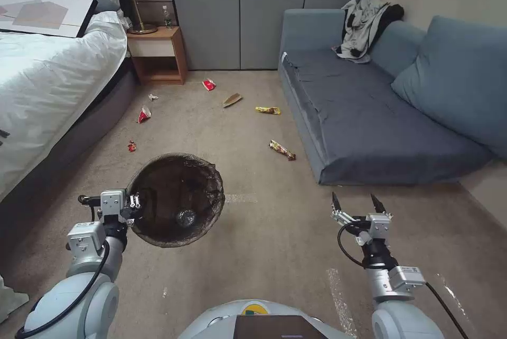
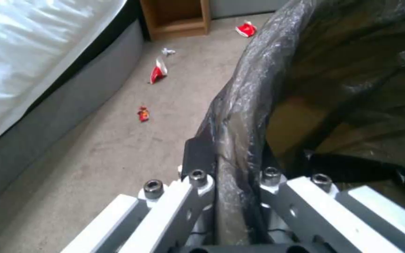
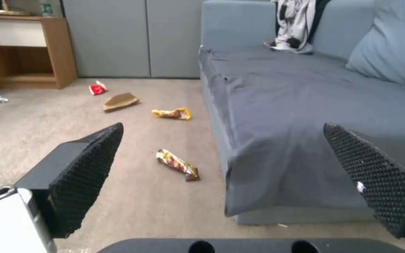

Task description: Pick up the trash bin, then pick up the garbage from the floor and place it into the trash bin.

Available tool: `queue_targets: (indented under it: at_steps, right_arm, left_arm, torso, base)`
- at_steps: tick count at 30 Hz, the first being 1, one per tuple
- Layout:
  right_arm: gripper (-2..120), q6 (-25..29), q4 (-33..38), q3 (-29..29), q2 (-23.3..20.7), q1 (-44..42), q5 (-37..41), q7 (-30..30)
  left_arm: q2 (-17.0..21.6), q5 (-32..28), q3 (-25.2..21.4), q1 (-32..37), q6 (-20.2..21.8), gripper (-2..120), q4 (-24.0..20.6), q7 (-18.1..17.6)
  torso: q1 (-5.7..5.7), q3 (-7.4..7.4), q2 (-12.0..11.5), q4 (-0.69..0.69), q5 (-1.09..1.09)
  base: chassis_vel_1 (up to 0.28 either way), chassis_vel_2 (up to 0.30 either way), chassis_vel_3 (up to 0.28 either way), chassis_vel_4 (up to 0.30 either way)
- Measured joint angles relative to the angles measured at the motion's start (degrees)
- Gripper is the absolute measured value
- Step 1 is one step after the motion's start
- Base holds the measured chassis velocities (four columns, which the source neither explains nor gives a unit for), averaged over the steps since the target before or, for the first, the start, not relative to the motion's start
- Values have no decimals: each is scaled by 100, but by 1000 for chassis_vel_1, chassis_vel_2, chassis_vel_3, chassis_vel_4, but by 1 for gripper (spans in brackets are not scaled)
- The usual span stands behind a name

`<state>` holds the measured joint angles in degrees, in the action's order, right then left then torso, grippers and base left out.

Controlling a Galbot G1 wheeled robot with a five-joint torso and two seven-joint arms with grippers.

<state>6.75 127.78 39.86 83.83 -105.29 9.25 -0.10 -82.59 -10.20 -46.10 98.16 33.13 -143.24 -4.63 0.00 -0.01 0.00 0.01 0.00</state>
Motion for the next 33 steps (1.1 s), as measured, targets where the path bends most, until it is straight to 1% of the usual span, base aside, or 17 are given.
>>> queue_targets:
  at_steps: [16,33]
  right_arm:
    - [100,81,-30,-11,-1,2,81,-6]
    - [100,102,-73,-17,-6,16,78,-18]
  left_arm:
    - [-5,48,27,19,32,4,0,12]
    - [-9,88,47,12,33,4,0,12]
  torso:
    - [0,1,0,-1,0]
    - [0,0,0,-1,0]
  base:
    - [-114,108,118,-109]
    - [-147,140,145,-145]
